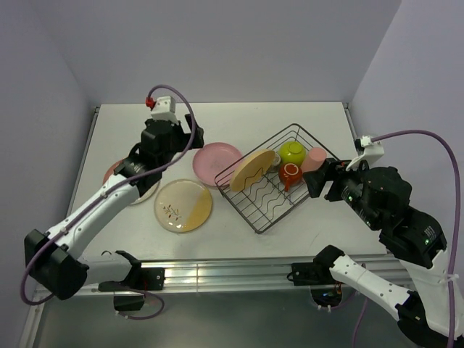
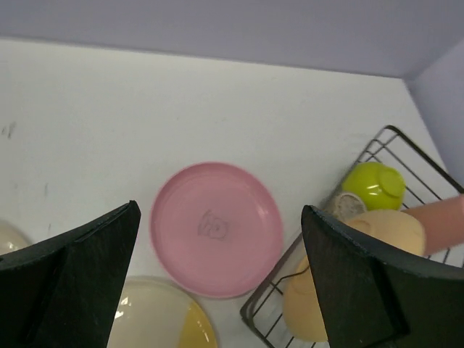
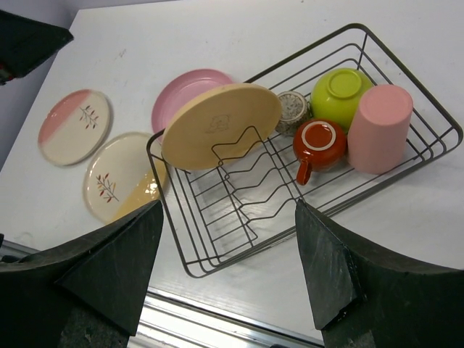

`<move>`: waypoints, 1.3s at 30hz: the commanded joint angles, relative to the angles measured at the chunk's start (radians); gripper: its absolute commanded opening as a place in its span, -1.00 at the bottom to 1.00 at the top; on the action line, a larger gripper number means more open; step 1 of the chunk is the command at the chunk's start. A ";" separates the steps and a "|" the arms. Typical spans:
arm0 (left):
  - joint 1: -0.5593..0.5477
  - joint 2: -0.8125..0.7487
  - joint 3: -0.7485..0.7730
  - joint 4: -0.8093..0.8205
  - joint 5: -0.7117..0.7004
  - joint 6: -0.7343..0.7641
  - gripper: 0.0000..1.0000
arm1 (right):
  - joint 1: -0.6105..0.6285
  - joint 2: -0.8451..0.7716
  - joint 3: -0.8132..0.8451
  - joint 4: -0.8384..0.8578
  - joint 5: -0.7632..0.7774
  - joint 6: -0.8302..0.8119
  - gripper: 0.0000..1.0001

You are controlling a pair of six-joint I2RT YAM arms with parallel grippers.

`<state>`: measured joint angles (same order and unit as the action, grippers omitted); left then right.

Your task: Load the mixed dishes into the dish rack

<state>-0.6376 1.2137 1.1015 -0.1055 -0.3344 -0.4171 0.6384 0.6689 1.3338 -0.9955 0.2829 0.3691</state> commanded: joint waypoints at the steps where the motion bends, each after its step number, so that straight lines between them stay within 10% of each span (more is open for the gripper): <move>1: 0.119 0.090 0.066 -0.156 0.092 -0.162 0.99 | -0.005 -0.008 -0.001 0.023 0.001 -0.009 0.61; 22: 0.245 0.676 0.236 -0.226 0.186 -0.328 0.60 | -0.003 -0.019 0.005 0.003 -0.007 -0.013 0.61; 39: 0.245 0.770 0.259 -0.240 0.184 -0.279 -0.36 | -0.005 0.011 0.019 0.015 -0.030 -0.006 0.61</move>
<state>-0.3897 1.9720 1.3308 -0.3485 -0.1524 -0.7151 0.6388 0.6662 1.3338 -0.9962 0.2604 0.3691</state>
